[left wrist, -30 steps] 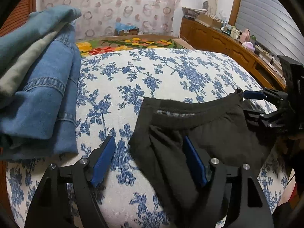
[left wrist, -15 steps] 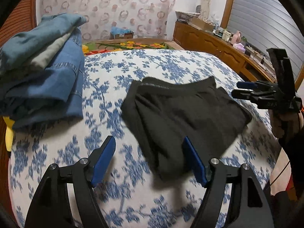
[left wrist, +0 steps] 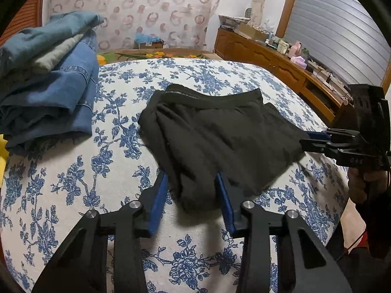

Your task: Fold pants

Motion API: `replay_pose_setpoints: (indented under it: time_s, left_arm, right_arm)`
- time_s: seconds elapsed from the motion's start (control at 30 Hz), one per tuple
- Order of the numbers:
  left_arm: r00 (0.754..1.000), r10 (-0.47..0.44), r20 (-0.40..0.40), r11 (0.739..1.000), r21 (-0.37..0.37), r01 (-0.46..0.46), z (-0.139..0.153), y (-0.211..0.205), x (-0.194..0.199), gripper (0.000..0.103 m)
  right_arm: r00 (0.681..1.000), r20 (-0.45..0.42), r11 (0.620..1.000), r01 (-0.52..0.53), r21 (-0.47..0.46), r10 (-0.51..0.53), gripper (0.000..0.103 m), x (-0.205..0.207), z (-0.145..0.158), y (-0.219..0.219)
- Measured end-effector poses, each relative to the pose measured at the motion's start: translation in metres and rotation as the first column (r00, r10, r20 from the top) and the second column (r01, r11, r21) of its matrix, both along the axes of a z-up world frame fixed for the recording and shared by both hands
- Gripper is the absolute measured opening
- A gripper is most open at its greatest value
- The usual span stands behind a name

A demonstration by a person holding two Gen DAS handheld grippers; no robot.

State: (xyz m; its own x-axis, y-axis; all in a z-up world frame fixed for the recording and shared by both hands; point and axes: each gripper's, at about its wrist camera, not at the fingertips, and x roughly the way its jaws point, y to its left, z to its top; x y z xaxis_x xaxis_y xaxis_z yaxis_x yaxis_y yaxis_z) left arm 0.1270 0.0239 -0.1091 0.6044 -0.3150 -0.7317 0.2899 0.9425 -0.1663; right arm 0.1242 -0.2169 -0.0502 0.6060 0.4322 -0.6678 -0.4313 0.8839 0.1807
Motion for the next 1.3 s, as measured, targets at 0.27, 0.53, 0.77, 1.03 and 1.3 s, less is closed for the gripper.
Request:
replay_pose_setpoints:
  time_s: [0.27, 0.53, 0.77, 1.03, 1.3]
  left_arm:
    - [0.999, 0.023, 0.046, 0.999, -0.034, -0.022, 0.010, 0.006, -0.007, 0.011]
    - [0.998, 0.025, 0.055, 0.998, -0.050, -0.023, 0.019, 0.010, -0.035, 0.011]
    - [1.000, 0.012, 0.028, 0.999, -0.032, -0.011, 0.015, 0.008, -0.059, 0.011]
    - [1.000, 0.001, 0.020, 1.000, -0.013, 0.000, 0.017, 0.004, -0.072, 0.011]
    - [0.999, 0.037, 0.018, 0.999, 0.009, -0.037, 0.016, 0.008, -0.063, 0.042]
  right_arm:
    - [0.998, 0.051, 0.999, 0.033, 0.011, -0.033, 0.005, -0.009, 0.006, -0.005]
    - [0.995, 0.089, 0.999, 0.034, 0.027, -0.036, 0.003, -0.044, 0.013, -0.011]
    - [0.997, 0.081, 1.000, 0.014, 0.026, -0.016, 0.003, -0.068, 0.013, -0.011]
    - [0.998, 0.065, 0.999, 0.004, 0.035, -0.007, 0.003, -0.087, 0.014, -0.016]
    - [0.998, 0.057, 1.000, 0.018, 0.025, -0.019, 0.008, -0.086, 0.016, -0.013]
